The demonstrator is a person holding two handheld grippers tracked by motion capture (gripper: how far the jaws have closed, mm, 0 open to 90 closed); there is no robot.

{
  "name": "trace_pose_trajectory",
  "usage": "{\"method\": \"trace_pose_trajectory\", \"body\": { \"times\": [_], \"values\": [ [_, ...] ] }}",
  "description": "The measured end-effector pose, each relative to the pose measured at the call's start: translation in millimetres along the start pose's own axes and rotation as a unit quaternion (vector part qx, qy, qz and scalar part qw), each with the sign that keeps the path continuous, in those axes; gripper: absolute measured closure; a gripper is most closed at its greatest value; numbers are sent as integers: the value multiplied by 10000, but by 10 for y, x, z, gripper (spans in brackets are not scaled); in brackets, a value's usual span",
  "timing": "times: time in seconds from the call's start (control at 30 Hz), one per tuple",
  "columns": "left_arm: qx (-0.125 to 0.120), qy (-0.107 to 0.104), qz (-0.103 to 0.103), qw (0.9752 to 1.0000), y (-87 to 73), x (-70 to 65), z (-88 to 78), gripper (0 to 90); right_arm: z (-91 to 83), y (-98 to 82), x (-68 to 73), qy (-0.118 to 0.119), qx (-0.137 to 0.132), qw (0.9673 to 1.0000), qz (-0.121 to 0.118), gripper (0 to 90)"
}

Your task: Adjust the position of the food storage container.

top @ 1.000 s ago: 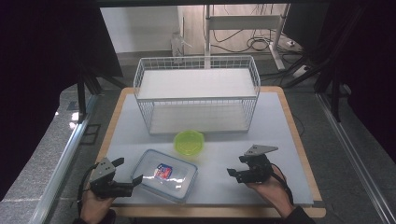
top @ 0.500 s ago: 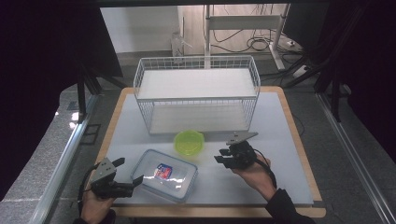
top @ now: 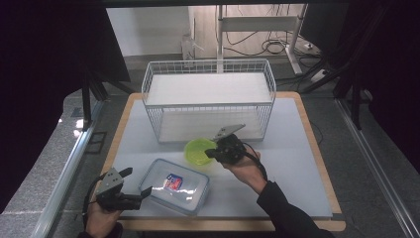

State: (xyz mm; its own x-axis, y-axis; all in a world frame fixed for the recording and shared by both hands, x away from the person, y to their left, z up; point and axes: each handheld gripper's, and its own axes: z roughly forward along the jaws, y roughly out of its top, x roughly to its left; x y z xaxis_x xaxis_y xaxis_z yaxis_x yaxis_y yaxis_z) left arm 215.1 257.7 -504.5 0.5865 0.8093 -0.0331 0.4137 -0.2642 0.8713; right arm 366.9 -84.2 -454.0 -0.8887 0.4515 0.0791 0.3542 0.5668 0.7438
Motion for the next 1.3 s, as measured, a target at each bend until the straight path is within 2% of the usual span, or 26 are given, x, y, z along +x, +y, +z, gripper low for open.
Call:
{"method": "trace_pose_trajectory", "body": {
  "times": [0.2,0.23,0.33,0.4,0.47,0.63,0.77,0.9,1.07,1.2,1.3],
  "values": [
    [2,-4,-7,10000,-6,9,0,39,276,266,50,58,6,9999,-138,900],
    [2,-4,-7,10000,-6,9,0,39,276,266,50,58,6,9999,-138,900],
    [15,-11,2,10000,-9,9,3,40,460,373,90,154,56,9996,-235,900],
    [22,-20,3,10000,-10,9,5,41,508,391,101,169,66,9995,-276,900],
    [33,-24,21,10000,-12,11,6,41,647,428,136,164,132,9989,-418,900],
    [50,-31,41,10000,-13,12,8,44,807,456,182,270,245,9984,-430,900],
    [28,-39,30,10000,-15,8,8,45,948,456,209,256,431,9973,-532,900],
    [17,-47,19,10000,-15,11,6,46,959,424,188,264,493,9973,-483,900],
    [29,-47,48,10000,-15,4,8,49,910,397,157,144,548,9969,-543,900],
    [30,-45,48,10000,-15,3,8,49,844,350,115,112,550,9973,-465,900],
    [37,-36,54,10000,-15,-1,10,51,716,256,45,21,545,9978,-367,900]
  ]
}}
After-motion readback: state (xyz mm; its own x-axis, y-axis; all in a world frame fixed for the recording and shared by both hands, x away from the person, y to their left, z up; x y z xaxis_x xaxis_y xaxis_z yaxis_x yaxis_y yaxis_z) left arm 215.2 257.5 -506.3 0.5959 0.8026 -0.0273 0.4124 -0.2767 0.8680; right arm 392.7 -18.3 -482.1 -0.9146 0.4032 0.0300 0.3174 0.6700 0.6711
